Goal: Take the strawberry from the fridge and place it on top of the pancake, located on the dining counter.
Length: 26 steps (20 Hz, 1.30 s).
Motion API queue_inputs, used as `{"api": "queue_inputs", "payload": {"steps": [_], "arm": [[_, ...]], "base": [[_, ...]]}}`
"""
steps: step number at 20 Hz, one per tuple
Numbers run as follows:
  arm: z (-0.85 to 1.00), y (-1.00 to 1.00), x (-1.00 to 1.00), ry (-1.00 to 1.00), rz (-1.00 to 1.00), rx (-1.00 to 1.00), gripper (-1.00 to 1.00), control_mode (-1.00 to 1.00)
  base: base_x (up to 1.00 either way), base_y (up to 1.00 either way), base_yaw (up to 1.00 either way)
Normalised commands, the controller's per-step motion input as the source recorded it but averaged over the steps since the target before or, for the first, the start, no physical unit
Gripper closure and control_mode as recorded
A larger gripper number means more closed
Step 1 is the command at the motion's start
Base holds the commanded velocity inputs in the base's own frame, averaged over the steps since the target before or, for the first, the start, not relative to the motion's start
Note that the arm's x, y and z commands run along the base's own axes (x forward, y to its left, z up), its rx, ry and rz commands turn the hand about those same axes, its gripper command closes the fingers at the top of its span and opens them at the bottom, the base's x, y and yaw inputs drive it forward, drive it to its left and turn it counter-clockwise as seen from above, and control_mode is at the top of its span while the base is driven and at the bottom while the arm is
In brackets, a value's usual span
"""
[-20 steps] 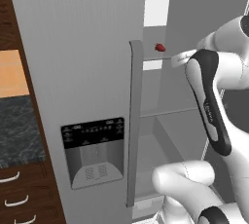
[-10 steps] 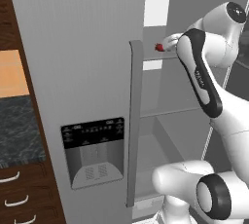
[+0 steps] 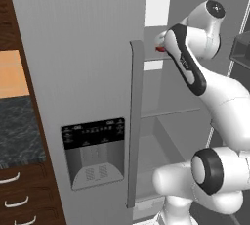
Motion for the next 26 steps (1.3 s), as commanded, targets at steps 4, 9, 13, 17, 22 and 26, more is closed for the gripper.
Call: {"api": "queue_inputs", "payload": {"steps": [4,9,13,17,22,26], "arm": [[-0.21,-0.19,0.28,0.03,0.0,0.0,-1.0,-1.0],[0.0,-0.01,0.48,0.04,0.0,-0.03,-1.0,-1.0],[-0.07,0.01,0.67,0.01,0.0,-0.04,-1.0,-1.0],[-0.04,0.02,0.5,0.0,0.0,-0.04,-1.0,-1.0],[-0.16,0.06,-0.02,0.09,0.0,0.0,-1.0,-1.0],[-0.25,0.15,0.04,0.08,0.0,0.0,-1.0,-1.0]], "base": [[0.0,0.0,0.0],[0.0,0.0,0.0],[0.0,0.0,0.0],[0.0,0.0,0.0],[0.0,0.0,0.0],[0.0,0.0,0.0]]}}
